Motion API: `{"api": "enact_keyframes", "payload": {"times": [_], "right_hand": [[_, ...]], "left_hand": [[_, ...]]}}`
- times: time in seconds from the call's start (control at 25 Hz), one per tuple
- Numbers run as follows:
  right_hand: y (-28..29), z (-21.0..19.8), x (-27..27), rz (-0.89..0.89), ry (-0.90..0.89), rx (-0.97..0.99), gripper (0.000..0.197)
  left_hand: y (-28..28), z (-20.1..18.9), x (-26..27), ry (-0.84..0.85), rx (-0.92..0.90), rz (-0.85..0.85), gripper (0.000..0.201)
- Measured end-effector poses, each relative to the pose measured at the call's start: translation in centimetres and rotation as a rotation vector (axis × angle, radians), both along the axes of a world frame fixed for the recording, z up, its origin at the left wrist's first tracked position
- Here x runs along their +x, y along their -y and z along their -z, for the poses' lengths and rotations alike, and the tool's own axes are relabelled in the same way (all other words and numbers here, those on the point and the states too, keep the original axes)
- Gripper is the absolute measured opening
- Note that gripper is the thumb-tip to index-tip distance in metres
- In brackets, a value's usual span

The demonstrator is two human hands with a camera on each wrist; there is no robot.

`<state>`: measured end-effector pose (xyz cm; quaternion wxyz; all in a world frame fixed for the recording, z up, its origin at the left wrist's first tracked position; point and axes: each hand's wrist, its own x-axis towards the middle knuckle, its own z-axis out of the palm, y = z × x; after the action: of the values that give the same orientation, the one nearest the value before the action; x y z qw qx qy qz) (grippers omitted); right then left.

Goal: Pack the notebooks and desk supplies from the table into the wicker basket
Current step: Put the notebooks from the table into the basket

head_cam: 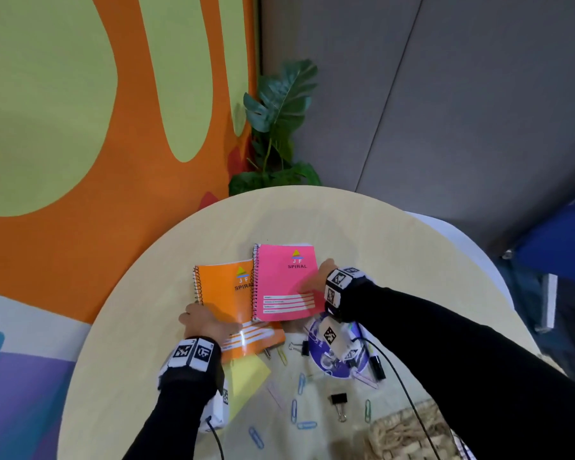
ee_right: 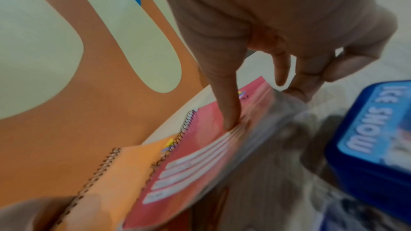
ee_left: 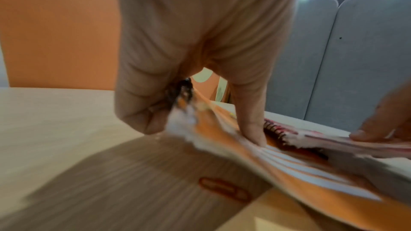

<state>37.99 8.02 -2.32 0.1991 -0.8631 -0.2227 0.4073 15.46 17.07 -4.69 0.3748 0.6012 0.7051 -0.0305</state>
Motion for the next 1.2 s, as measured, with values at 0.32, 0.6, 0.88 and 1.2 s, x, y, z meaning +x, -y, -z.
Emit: {"api": "enact_keyframes", "payload": {"times": [0.32, 0.6, 0.88, 1.2], "right_hand": [[6.2, -9.8, 1.0, -0.001, -0.042, 0.303, 0.022], [31.6, -17.3, 2.7, 0.066, 0.0, 0.52, 0.024], [46.0, -9.1, 3.3, 0.149, -0.086, 0.252, 0.036], [45.1, -4.9, 3.3, -0.153, 0.373, -0.497, 0.023]], "left_hand": [[0.3, -0.4, -1.0, 0.279, 0.229, 0.101, 0.035], [0.2, 0.5, -3.0, 0.829, 0.047, -0.142, 0.073], [14.6, -7.5, -7.2, 1.044, -0.301, -0.067, 0.027], [29.5, -17.4, -4.3, 1.224, -0.498, 0.249, 0.056]]}}
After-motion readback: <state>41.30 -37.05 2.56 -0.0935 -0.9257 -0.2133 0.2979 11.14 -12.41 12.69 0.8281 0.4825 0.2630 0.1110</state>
